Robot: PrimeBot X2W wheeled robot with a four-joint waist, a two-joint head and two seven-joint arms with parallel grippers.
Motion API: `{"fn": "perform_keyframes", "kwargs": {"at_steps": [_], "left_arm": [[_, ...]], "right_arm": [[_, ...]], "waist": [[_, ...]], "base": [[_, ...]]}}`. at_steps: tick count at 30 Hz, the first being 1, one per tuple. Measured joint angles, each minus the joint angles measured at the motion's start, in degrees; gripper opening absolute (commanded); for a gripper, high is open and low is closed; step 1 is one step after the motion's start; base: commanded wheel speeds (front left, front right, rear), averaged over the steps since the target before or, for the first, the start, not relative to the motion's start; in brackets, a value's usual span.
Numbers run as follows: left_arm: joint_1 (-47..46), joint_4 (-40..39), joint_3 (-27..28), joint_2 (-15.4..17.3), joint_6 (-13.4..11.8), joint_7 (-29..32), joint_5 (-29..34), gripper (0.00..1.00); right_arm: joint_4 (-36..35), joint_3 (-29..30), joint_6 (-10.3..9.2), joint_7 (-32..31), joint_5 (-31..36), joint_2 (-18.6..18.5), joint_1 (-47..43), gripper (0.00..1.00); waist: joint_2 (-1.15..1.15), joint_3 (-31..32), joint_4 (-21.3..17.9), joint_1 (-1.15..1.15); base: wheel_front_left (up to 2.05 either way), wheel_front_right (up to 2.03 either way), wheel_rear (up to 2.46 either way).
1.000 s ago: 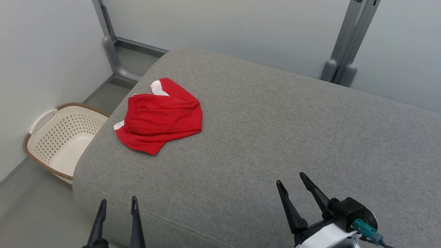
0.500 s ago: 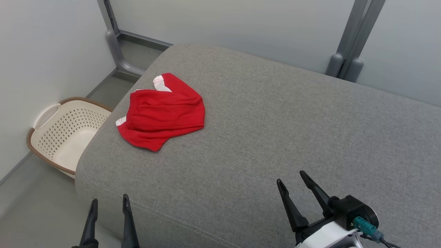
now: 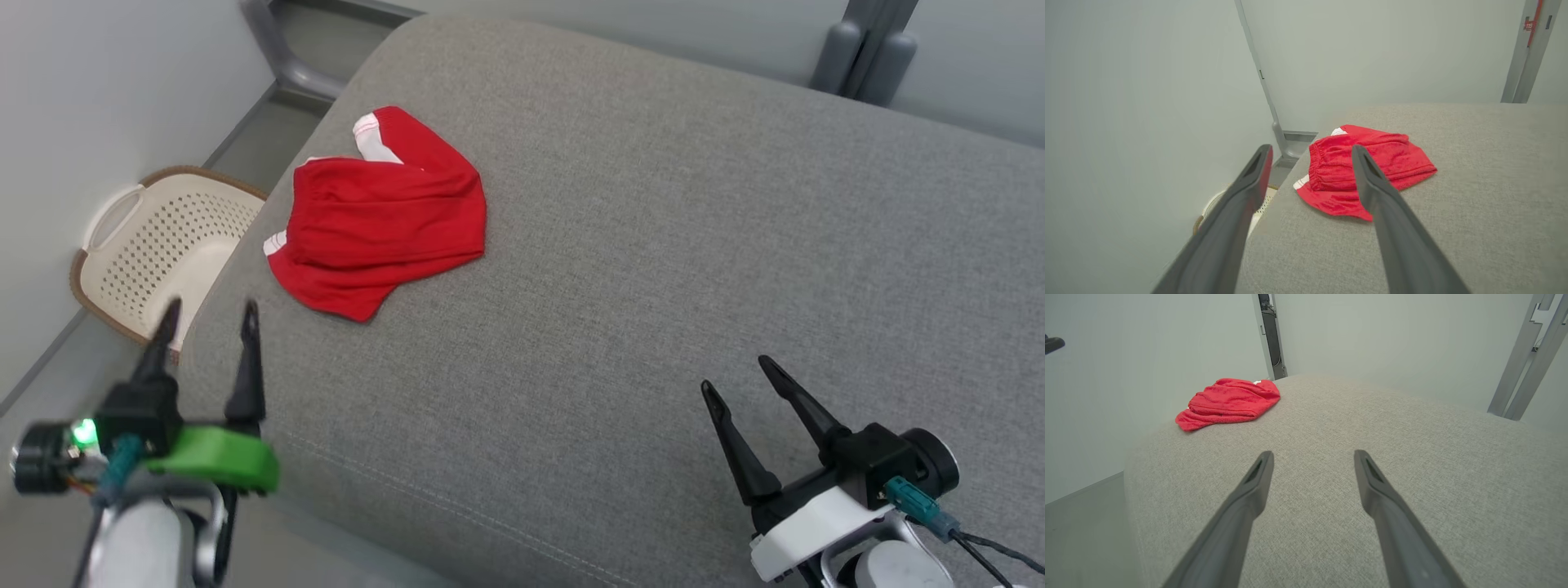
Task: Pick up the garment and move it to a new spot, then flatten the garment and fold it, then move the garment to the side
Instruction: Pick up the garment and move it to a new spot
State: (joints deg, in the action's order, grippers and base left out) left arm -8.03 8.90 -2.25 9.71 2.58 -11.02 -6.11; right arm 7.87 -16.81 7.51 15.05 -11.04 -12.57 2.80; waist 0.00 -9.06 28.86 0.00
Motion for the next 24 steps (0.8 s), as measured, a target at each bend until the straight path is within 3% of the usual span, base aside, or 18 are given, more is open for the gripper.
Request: {"fn": "perform_keyframes", "kwargs": {"at_steps": [6, 13, 24], "left_arm": [[-17.06, 6.92, 0.09, 4.34, 2.53, 9.57, -1.18, 1.0], [-34.65, 22.46, -0.9, 5.71, 4.48, 18.33, -8.13, 1.0], [-47.3, 43.0, -3.24, 6.81, 4.82, 19.62, -18.11, 1.0]], "right_arm": [[-1.49, 0.25, 0.0, 0.0, 0.68, -3.88, 2.31, 1.0], [-4.61, 2.41, 0.0, 0.0, 1.48, -8.06, 3.53, 1.0], [-9.82, 5.6, 0.01, 0.0, 2.69, -11.02, 4.54, 1.0]], "waist": [[0.0, -4.53, -0.01, 0.0], [0.0, -9.7, -0.58, 0.0], [0.0, -18.18, -2.95, 0.01]], "base": [[0.0, 0.0, 0.0], [0.0, 0.0, 0.0], [0.0, 0.0, 0.0]]}}
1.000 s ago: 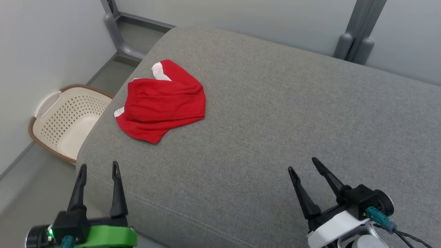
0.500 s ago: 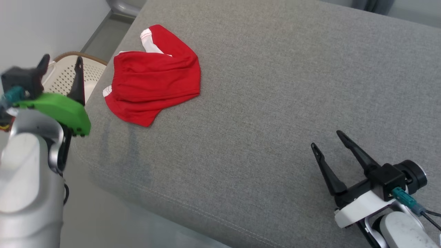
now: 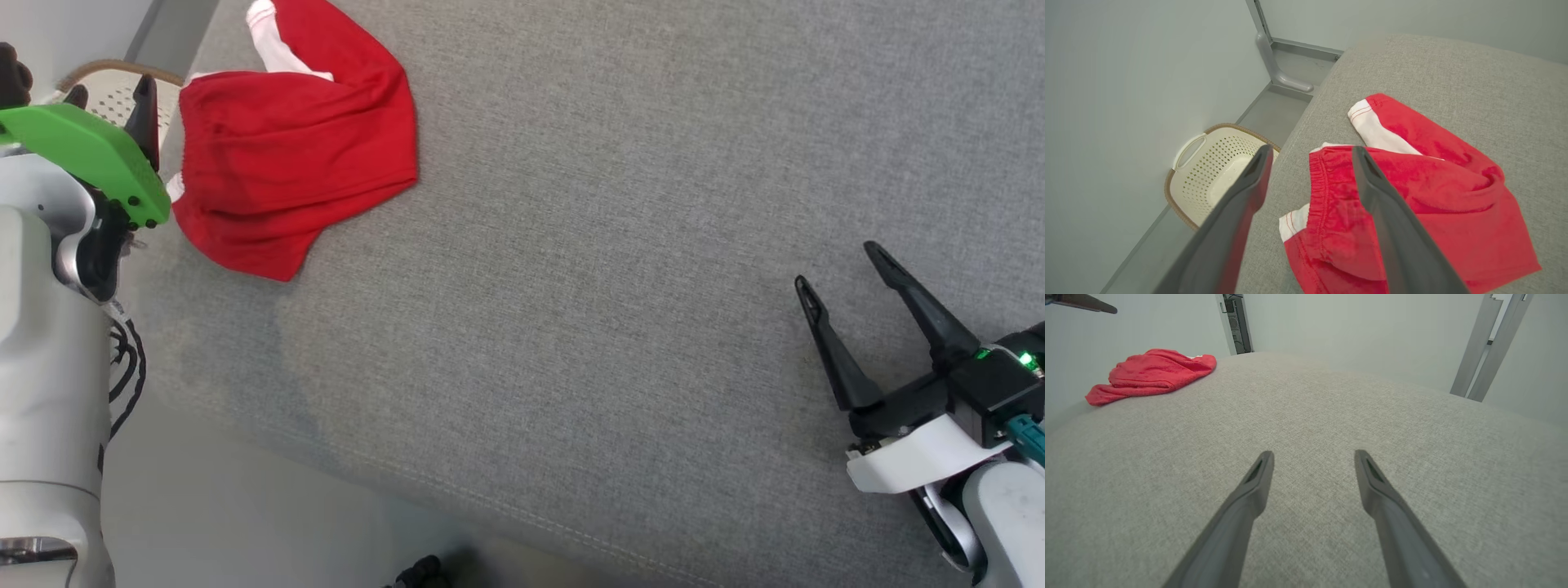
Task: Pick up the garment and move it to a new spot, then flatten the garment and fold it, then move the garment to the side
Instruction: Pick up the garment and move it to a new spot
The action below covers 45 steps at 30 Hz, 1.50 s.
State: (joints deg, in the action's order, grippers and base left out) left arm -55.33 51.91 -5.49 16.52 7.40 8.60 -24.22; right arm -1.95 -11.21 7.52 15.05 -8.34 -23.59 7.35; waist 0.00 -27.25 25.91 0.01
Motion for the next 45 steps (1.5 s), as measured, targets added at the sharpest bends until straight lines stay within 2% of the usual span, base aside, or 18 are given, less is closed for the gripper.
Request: {"fn": "perform_keyframes", "kwargs": {"at_steps": [12, 18, 19, 20, 24, 29, 32, 37, 41, 45], "left_arm": [[-2.99, 8.65, -7.0, -0.14, 0.01, -1.67, -11.59, 1.0], [-3.78, 9.38, -10.57, -0.49, -0.02, -0.57, -15.95, 1.0], [-3.78, 9.07, -11.39, -0.31, -0.09, -0.55, -16.7, 0.45], [-3.78, 8.64, -11.96, -0.13, -0.09, -0.92, -17.38, 0.0], [-3.16, 6.81, -14.96, 1.05, -0.08, -6.73, -18.94, 0.0], [-3.09, 4.93, -17.69, 4.41, 0.01, -17.57, -19.33, 0.0], [-3.1, 3.61, -18.9, 6.81, 0.01, -21.7, -19.34, 0.0], [-2.87, -0.58, -19.71, 10.5, 0.01, -23.38, -17.67, 0.0], [-1.4, -6.87, -18.6, 12.96, 0.08, -23.56, -14.6, 0.0], [1.11, -12.89, -18.61, 14.03, 0.08, -23.56, -12.1, 0.0]], "right_arm": [[-4.91, 2.26, 0.04, 0.27, 1.09, -1.49, 1.25, 1.0], [-6.79, 2.82, 0.1, 0.64, 1.35, -2.15, 1.65, 1.0], [-6.93, 2.89, 0.1, 0.68, 1.36, -2.15, 1.74, 1.0], [-6.95, 2.9, 0.1, 0.69, 1.36, -2.14, 1.82, 1.0], [-6.34, 2.77, 0.1, 0.68, 1.42, -1.14, 2.41, 1.0], [-4.0, 1.64, 0.0, 0.42, 1.29, 1.23, 3.67, 1.0], [-2.37, 0.64, -0.04, 0.18, 0.88, 3.34, 4.63, 1.0], [-0.21, -1.08, -0.03, 0.1, 0.21, 7.61, 4.92, 1.0], [0.63, -1.32, -0.03, 0.1, -0.51, 10.94, 5.28, 1.0], [0.7, -0.91, -0.04, 0.1, -0.74, 13.62, 5.26, 1.0]], "waist": [[0.0, -8.67, -2.42, -0.01], [0.0, -11.28, -2.63, -0.01], [0.0, -11.53, -2.66, -0.01], [0.0, -11.63, -2.71, -0.01], [0.0, -11.09, -3.07, -0.01], [0.0, -8.94, -3.94, -0.01], [0.0, -6.99, -4.66, -0.01], [0.0, -2.77, -6.31, 0.0], [0.0, 1.29, -8.33, 0.0], [0.0, 5.1, -11.53, 0.0]], "base": [[0.0, 0.0, 0.0], [0.0, 0.0, 0.0], [0.0, 0.0, 0.0], [0.0, 0.0, 0.0], [0.0, 0.0, 0.0], [0.0, 0.0, 0.0], [0.0, 0.0, 0.0], [0.0, 0.0, 0.0], [0.0, 0.0, 0.0], [0.0, 0.0, 0.0]]}}
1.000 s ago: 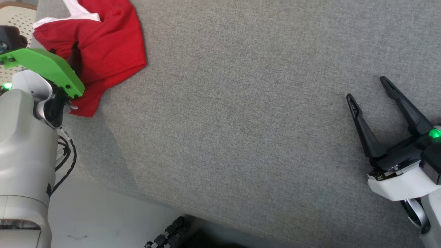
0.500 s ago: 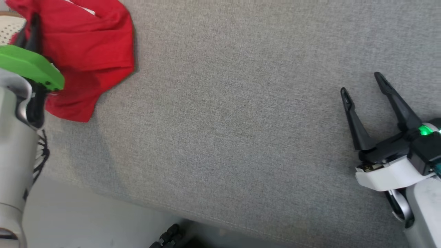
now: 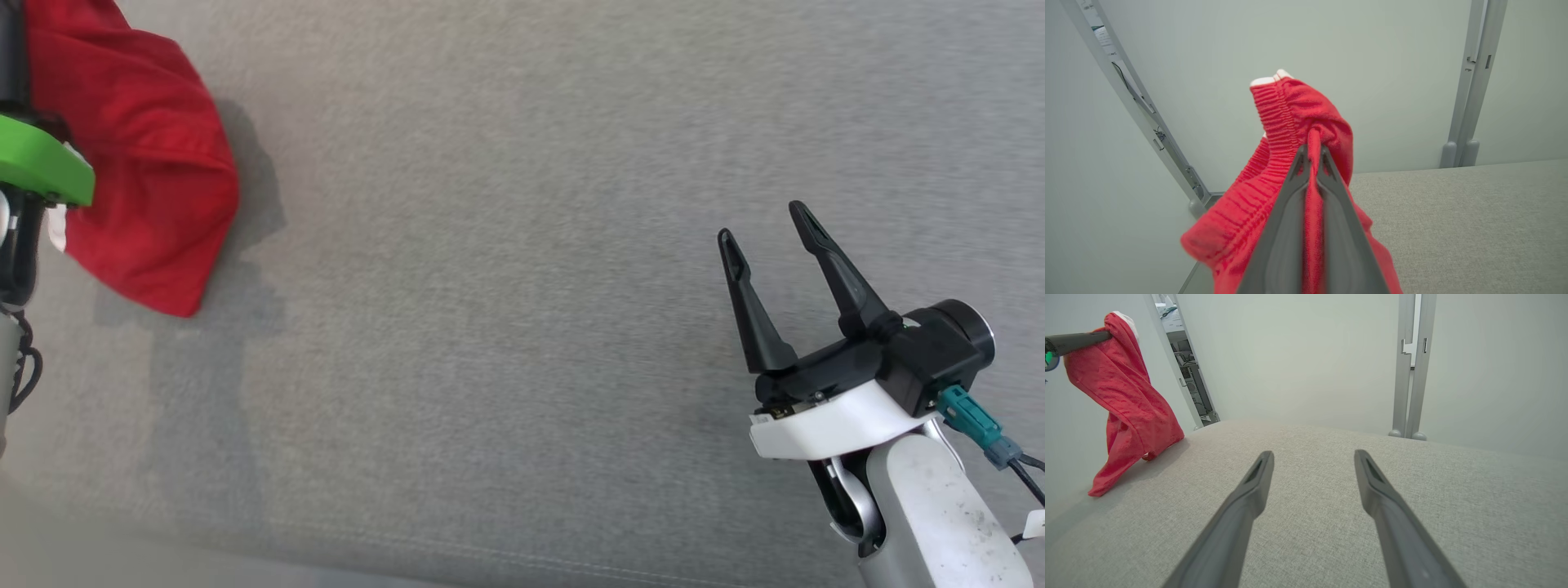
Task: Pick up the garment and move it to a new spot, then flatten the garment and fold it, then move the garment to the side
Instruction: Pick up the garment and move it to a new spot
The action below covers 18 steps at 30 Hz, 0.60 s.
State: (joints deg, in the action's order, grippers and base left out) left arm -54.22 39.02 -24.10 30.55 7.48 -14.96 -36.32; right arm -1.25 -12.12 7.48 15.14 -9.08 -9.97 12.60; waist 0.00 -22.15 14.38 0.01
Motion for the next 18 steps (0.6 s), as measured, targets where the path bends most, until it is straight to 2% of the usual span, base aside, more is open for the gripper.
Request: {"fn": "perform_keyframes", "kwargs": {"at_steps": [6, 9, 13, 18], "left_arm": [[1.22, -8.56, -1.48, 0.03, -0.45, 0.47, 1.24, 0.0], [1.86, -13.55, -1.96, -0.44, -1.72, 0.78, 1.62, 0.0], [2.21, -19.75, -2.69, -2.83, -3.98, 0.75, 2.34, 0.0], [5.64, -24.79, -6.03, -6.65, -6.28, 0.19, 7.09, 0.0]], "right_arm": [[-0.42, 2.04, 0.0, -0.01, 0.22, 1.79, -0.77, 1.0], [-0.4, 2.08, 0.0, 0.0, 0.23, 3.09, -0.98, 1.0], [-0.44, 2.26, 0.0, -0.01, 0.11, 4.17, -1.71, 1.0], [-0.97, 3.55, 0.0, 0.0, 0.11, 4.72, -1.91, 1.0]], "waist": [[0.0, 4.37, -6.79, 0.0], [0.0, 6.22, -11.0, 0.0], [0.0, 8.15, -16.43, 0.0], [0.0, 9.64, -22.01, -0.01]], "base": [[0.0, 0.0, 0.0], [0.0, 0.0, 0.0], [0.0, 0.0, 0.0], [0.0, 0.0, 0.0]]}}
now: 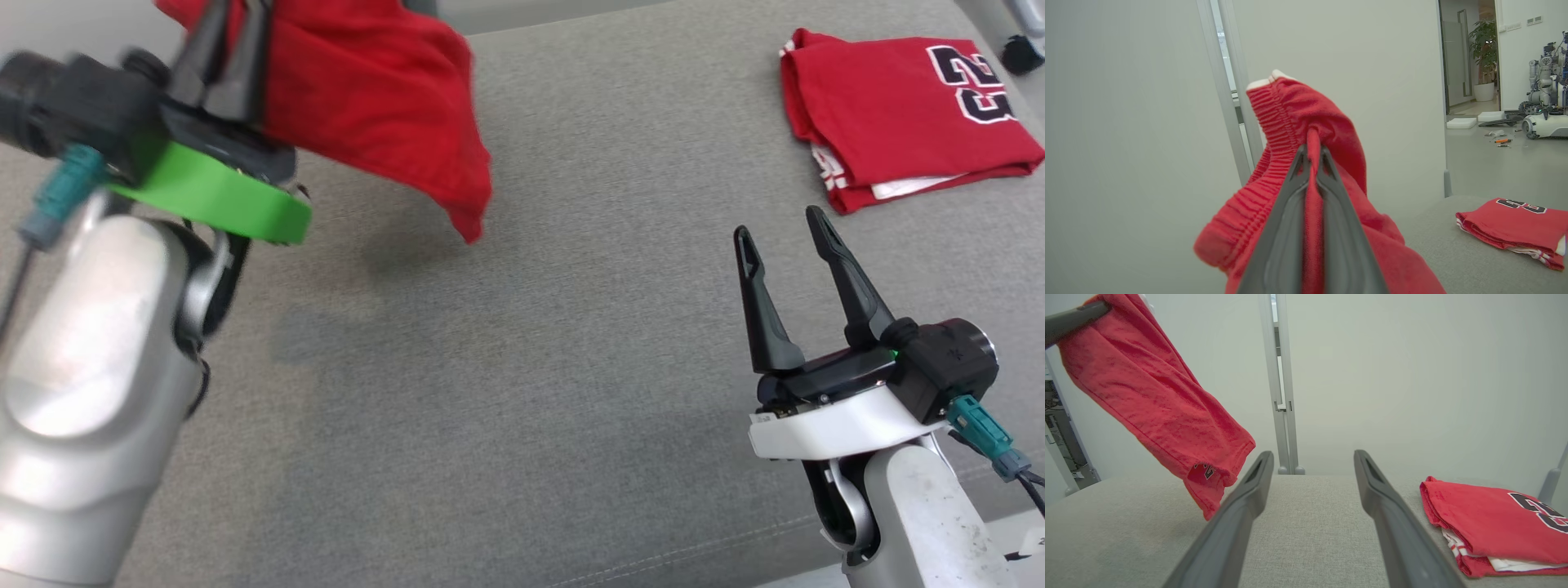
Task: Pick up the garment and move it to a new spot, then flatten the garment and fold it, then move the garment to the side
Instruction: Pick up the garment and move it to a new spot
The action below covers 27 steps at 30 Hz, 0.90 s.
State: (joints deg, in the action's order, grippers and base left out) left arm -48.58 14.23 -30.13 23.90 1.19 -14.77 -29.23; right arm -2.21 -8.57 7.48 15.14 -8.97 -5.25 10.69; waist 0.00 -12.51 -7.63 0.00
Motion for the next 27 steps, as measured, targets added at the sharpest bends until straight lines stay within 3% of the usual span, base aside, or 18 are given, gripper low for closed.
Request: {"fn": "perform_keyframes", "kwargs": {"at_steps": [3, 7, 17, 19, 20, 21, 27], "left_arm": [[4.65, -1.32, -2.01, -2.15, -0.65, -0.1, 4.59, 0.0], [12.61, -3.57, -2.55, -5.99, 1.09, -0.35, 10.94, 0.0], [29.61, 0.54, -0.45, -11.28, 3.93, -0.35, 18.69, 0.0], [32.36, 2.02, 0.33, -12.07, 4.41, -0.35, 18.68, 0.37], [33.85, 3.2, 0.66, -12.45, 4.63, -0.34, 18.48, 0.73], [35.17, 3.56, 1.1, -12.76, 4.69, -0.35, 18.3, 1.0], [43.05, 1.16, 6.39, -14.66, 3.63, -0.35, 18.01, 1.0]], "right_arm": [[-0.32, 0.84, 0.0, 0.0, 0.02, 0.14, -0.09, 1.0], [-0.62, 1.48, 0.0, -0.01, 0.19, 0.25, -0.07, 1.0], [-0.47, 2.31, 0.0, 0.0, 0.53, -0.2, -0.3, 1.0], [-0.29, 2.04, 0.0, 0.0, 0.53, -0.09, -0.75, 1.0], [-0.21, 1.92, 0.0, 0.0, 0.52, -0.01, -1.04, 1.0], [-0.04, 1.85, 0.0, 0.0, 0.52, 0.03, -1.22, 1.0], [0.51, 2.21, 0.0, 0.0, 0.32, -0.21, -3.46, 1.0]], "waist": [[0.0, 0.38, -2.32, 0.0], [0.0, -0.32, -3.56, 0.0], [0.0, -1.4, -0.05, 0.0], [0.0, -0.88, 0.51, 0.0], [0.0, -0.46, 0.74, 0.0], [0.0, -0.09, 0.89, 0.0], [0.0, 3.1, 2.01, 0.0]], "base": [[0.0, 0.0, 0.0], [0.0, 0.0, 0.0], [0.0, 0.0, 0.0], [0.0, 0.0, 0.0], [0.0, 0.0, 0.0], [0.0, 0.0, 0.0], [0.0, 0.0, 0.0]]}}
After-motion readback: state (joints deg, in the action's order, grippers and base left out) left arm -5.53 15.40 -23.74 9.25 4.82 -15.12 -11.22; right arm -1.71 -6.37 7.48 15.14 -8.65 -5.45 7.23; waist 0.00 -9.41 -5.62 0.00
